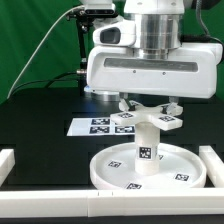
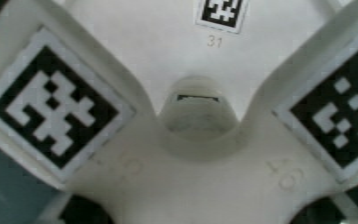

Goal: Assemble round table

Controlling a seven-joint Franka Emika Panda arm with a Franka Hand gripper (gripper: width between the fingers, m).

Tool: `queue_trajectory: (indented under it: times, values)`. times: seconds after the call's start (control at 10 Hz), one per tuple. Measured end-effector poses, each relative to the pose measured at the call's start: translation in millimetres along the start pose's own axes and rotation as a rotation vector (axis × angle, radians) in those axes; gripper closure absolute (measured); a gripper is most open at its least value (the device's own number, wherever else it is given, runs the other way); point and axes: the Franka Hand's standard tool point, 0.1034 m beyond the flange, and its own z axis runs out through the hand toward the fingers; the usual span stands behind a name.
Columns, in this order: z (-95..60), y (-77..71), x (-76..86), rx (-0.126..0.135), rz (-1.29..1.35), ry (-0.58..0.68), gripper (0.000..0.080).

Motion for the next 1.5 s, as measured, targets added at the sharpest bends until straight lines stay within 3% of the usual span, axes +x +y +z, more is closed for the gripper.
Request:
queue_trajectory:
  times: [0.1, 0.5, 0.7, 0.9, 1.0, 1.3, 1.5]
  values:
    - [0.3, 0.0, 1.1, 0.005, 0.135, 0.015, 0.0351]
    - [1.0, -4.0, 1.8, 0.079, 0.779, 0.020, 0.0351]
    - [1.4, -2.7, 1.7, 0.109, 0.905, 0.009, 0.0351]
    - [0.1, -3.5, 1.8, 0.107, 0.897, 0.003, 0.0351]
    - [-6.8, -6.6, 2.5, 0.106, 0.883, -0.014, 0.0208]
    - [-25.3, -10.6, 4.3, 0.119, 0.749, -0.027, 0.0153]
    - [-28.9, -8.0, 7.8, 0.128, 0.455, 0.002, 0.0150]
